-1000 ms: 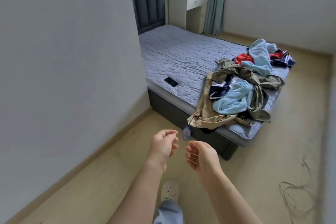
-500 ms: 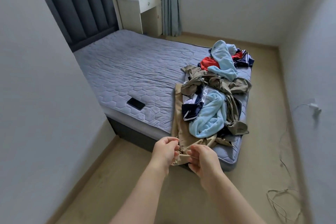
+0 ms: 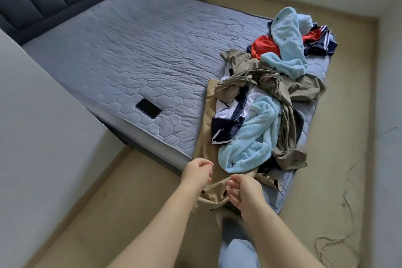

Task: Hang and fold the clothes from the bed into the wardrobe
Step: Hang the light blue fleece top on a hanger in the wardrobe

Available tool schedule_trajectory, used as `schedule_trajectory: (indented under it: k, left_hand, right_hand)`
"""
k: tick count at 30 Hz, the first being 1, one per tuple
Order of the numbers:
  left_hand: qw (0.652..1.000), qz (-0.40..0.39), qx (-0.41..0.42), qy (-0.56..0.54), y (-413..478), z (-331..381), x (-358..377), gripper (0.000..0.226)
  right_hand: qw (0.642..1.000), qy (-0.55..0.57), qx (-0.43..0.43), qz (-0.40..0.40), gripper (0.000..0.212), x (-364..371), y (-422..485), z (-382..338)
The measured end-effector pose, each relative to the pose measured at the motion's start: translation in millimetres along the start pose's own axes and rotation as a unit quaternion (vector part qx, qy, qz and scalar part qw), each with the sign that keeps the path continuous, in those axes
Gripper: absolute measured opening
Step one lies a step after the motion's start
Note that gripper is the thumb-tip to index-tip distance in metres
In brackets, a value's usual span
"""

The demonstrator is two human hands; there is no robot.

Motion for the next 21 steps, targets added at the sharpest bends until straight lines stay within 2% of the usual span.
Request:
schedule_trajectory:
  k: [7, 13, 16, 21]
  left_hand:
    - [0.993, 0.035, -0.112, 0.013, 98.7, 7.7, 73.1, 0.016]
    - [0.981, 0.041, -0.184, 0.042, 174.9, -19.2, 113.2, 0.018]
    - [0.978, 0.054, -0.194, 0.058, 213.9, -35.9, 130.4, 0.013]
    - [0.980, 0.035, -0.175, 0.092, 260.0, -54.6, 160.7, 0.071]
  right_hand:
    - [0.995, -0.080, 0.048, 0.022, 0.016, -18.3, 104.1, -79.7]
    - [0.986, -0.146, 0.075, 0.039, 0.016, -28.9, 188.7, -104.3]
    - [0.982, -0.163, 0.085, 0.041, 0.015, -33.0, 230.0, -107.7]
    - [0.978, -0.186, 0.084, 0.049, 0.015, -43.0, 275.6, -110.8]
Point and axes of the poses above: each hand's wrist, its own y-axis towards the middle knuckle, its own x-axis out of the palm, z = x × y, the point moved 1 cm from there along y, towards the middle knuckle, and after that the axes turned 4 degrees about x, right-handed, at the moved point
